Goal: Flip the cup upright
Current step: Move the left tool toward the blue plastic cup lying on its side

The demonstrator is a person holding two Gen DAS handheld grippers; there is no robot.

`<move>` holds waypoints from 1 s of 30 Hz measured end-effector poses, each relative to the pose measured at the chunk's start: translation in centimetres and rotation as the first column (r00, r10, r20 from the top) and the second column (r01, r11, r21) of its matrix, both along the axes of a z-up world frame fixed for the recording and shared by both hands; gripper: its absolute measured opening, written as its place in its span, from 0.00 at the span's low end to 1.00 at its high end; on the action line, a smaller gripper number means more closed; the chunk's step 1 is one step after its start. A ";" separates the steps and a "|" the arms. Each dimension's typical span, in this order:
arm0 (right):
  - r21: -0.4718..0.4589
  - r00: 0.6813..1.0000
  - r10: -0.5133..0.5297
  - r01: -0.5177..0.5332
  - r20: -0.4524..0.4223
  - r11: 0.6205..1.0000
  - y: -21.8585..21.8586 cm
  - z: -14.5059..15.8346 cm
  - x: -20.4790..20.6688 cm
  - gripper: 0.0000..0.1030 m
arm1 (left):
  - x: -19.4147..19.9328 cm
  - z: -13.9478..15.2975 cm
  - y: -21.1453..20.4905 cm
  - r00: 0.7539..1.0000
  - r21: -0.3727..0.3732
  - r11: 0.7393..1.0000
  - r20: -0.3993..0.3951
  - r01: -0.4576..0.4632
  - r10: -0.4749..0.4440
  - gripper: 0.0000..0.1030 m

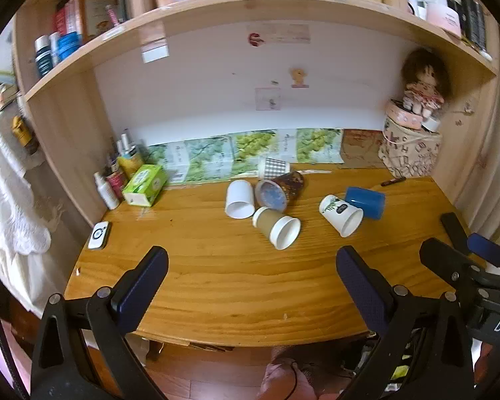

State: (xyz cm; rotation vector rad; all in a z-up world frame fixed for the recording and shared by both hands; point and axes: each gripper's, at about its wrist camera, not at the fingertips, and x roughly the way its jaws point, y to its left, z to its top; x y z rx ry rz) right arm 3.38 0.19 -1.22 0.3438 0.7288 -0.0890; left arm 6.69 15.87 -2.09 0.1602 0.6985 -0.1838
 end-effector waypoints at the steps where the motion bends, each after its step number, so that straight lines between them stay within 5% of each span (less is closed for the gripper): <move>1: -0.002 1.000 -0.005 0.005 -0.003 1.000 -0.2 0.0 0.1 1.00 | 0.3 0.0 -0.2 1.000 0.003 1.000 -0.001 0.013 -0.013 0.98; 9: -0.019 0.998 -0.052 0.051 -0.023 0.998 -2.2 -0.3 0.9 1.00 | 2.4 0.8 -3.5 0.984 0.062 0.982 0.011 0.177 -0.178 0.98; 19: -0.008 0.989 -0.137 0.136 -0.064 0.991 -6.8 -1.4 1.8 1.00 | 5.8 1.6 -9.2 0.922 0.151 0.911 -0.009 0.384 -0.387 0.98; 24: 0.009 0.979 -0.182 0.184 -0.093 0.983 -9.5 -2.4 2.5 1.00 | 7.7 1.6 -13.0 0.882 0.252 0.853 -0.013 0.458 -0.470 0.98; 30: 0.020 0.964 -0.232 0.236 -0.129 0.971 -13.1 -3.7 3.5 1.00 | 10.2 -0.5 -18.4 0.820 0.402 0.738 -0.060 0.542 -0.570 0.98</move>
